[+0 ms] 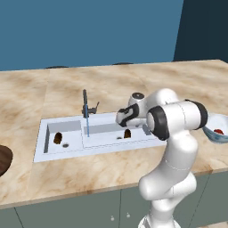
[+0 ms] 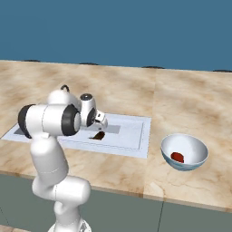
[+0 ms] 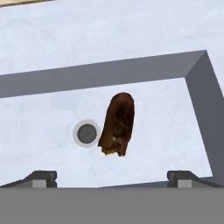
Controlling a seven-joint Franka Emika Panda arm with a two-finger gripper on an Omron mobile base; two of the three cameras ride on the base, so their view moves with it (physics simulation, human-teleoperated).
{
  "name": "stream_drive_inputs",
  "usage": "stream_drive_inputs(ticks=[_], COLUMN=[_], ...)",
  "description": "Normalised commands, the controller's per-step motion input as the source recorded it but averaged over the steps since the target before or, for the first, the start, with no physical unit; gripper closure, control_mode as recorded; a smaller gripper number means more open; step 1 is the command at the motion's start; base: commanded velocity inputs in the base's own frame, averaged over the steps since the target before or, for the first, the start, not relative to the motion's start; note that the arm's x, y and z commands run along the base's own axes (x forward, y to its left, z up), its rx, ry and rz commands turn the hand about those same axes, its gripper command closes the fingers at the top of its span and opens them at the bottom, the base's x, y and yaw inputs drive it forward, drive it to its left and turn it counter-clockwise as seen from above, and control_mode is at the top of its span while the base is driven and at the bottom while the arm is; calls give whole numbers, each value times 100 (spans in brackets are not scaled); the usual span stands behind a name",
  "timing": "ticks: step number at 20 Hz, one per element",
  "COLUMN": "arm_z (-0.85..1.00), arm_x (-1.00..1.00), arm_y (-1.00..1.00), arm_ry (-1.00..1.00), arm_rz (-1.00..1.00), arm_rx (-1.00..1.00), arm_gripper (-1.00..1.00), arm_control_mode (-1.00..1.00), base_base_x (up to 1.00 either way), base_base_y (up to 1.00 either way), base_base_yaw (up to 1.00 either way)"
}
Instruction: Pick the sweet potatos from the sink and place them in one bowl. Place the bell pepper in the other bowl. Then turn off the sink faucet.
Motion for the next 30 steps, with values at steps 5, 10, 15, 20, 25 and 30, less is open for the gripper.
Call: stream_drive_inputs(ticks=[5, 10, 15, 20, 25, 30], arm_z=[-29, -29, -27, -32, -28, -24], arm_x=[22, 19, 11, 4, 11, 18], arm_y=[0, 0, 0, 0, 0, 0], arm_ry=[2, 1, 2, 2, 1, 0], arm_rz=[-4, -3, -4, -4, -3, -3], arm_rx=[0, 0, 0, 0, 0, 0], arm_gripper=[-100, -100, -100, -100, -100, -100], arm_control_mode=[-100, -100, -100, -100, -100, -100], base_base_x=[0, 0, 0, 0, 0, 0], base_base_y=[0, 0, 0, 0, 0, 0], base_base_yaw=[0, 0, 0, 0, 0, 0])
